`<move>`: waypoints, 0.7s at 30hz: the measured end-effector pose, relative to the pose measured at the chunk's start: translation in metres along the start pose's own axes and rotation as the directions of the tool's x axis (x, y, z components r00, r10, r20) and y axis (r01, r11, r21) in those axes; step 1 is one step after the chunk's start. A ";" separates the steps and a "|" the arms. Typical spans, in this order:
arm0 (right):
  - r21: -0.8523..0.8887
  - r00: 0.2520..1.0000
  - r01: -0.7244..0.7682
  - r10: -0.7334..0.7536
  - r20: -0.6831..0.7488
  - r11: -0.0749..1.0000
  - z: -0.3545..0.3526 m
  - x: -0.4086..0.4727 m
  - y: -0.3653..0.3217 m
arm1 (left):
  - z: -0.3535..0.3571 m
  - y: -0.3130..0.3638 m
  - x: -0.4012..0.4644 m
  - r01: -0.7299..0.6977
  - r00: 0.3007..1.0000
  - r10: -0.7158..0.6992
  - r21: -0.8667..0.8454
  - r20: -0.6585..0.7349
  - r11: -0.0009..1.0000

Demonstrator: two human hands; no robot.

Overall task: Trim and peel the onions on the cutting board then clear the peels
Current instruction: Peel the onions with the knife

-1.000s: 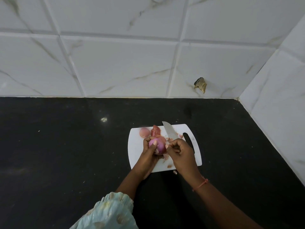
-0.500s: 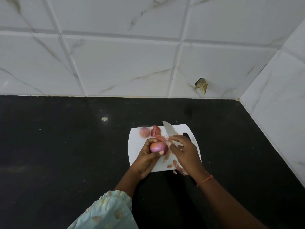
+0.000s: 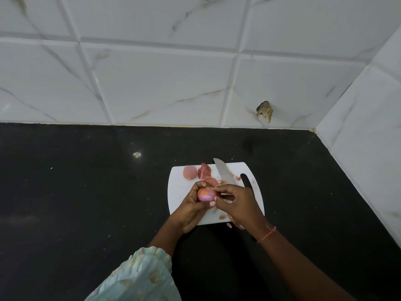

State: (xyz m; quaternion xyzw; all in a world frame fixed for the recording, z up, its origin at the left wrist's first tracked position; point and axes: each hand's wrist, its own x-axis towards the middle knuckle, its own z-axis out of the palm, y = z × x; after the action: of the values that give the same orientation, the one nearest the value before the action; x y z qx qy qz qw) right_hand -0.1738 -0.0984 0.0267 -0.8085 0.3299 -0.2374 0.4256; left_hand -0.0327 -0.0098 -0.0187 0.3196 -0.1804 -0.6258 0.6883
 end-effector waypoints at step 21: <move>-0.035 0.999 0.009 -0.010 -0.032 0.999 0.001 0.000 0.005 | -0.003 -0.002 0.000 0.016 1.000 -0.016 -0.047 -0.005 0.999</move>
State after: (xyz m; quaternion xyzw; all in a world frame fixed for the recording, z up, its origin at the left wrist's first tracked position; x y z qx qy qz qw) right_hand -0.1748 -0.1001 0.0223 -0.8136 0.3368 -0.2464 0.4049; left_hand -0.0320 -0.0095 -0.0222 0.3062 -0.1612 -0.6346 0.6911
